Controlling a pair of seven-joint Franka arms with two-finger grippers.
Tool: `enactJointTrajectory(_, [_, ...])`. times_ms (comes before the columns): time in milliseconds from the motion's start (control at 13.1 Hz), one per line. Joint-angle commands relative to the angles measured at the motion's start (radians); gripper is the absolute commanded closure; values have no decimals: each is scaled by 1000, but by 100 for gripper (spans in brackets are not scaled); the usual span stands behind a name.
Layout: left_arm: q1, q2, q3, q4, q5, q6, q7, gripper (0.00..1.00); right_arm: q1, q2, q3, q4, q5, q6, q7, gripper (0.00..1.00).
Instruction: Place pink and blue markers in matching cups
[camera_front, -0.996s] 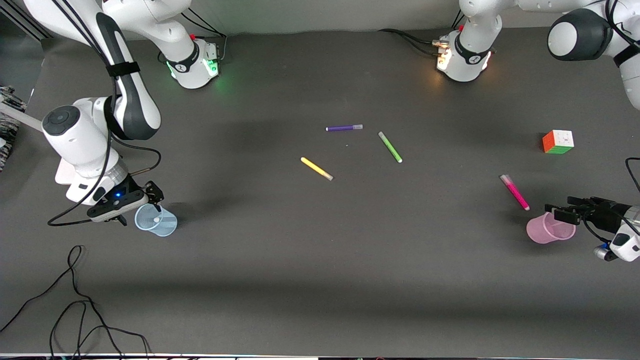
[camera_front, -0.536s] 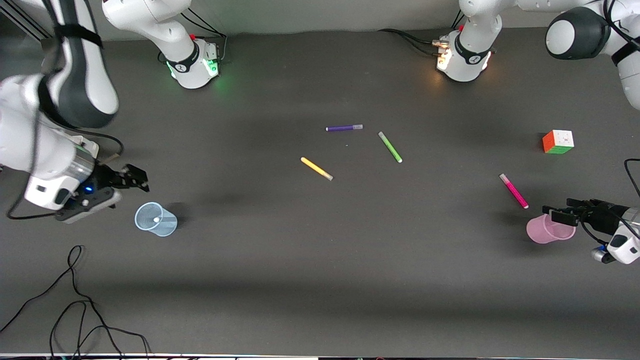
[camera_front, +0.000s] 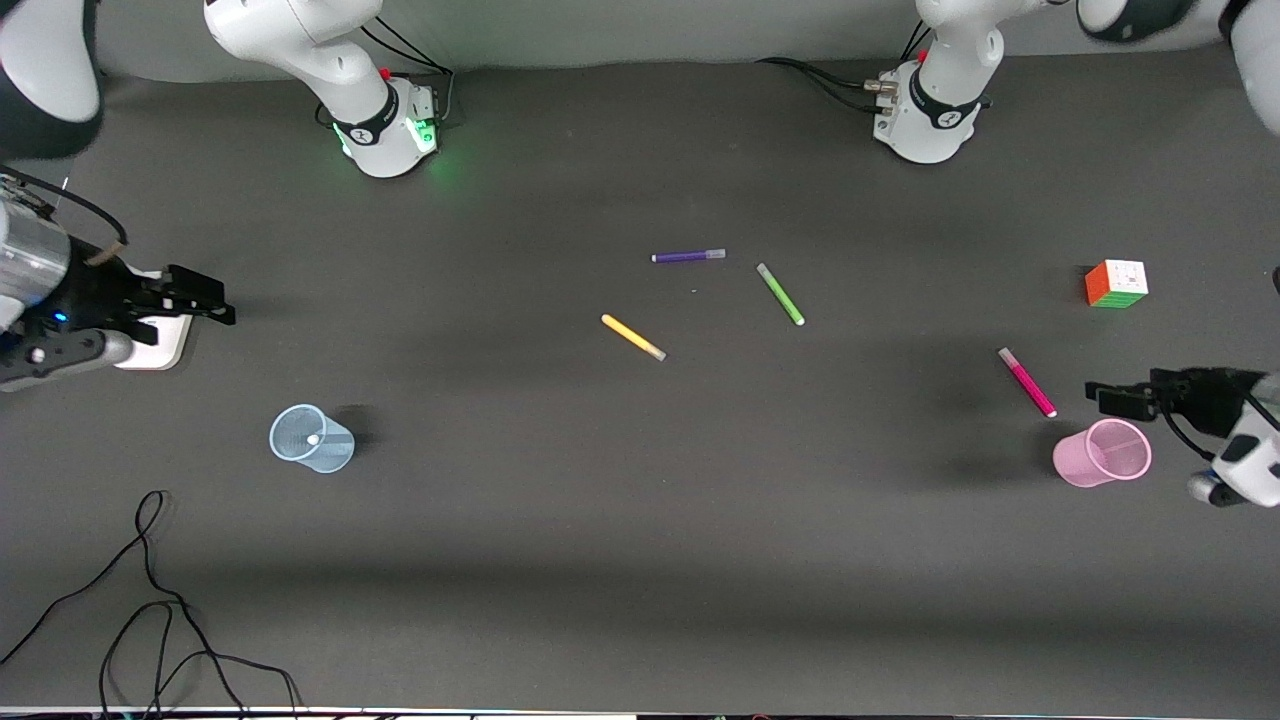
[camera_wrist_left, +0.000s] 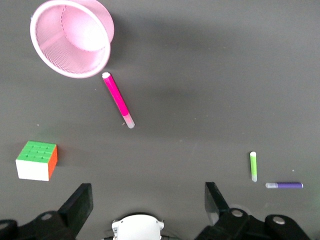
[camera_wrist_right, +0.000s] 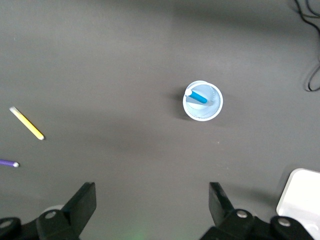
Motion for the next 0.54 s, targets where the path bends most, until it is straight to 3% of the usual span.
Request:
enactJointTrajectory(0, [-28, -169, 12, -375, 14, 202, -46, 1, 8, 7, 2, 71, -7, -71, 77, 0])
enactJointTrajectory(460, [-11, -183, 21, -615, 32, 437, -50, 5, 54, 48, 11, 54, 0, -48, 160, 0])
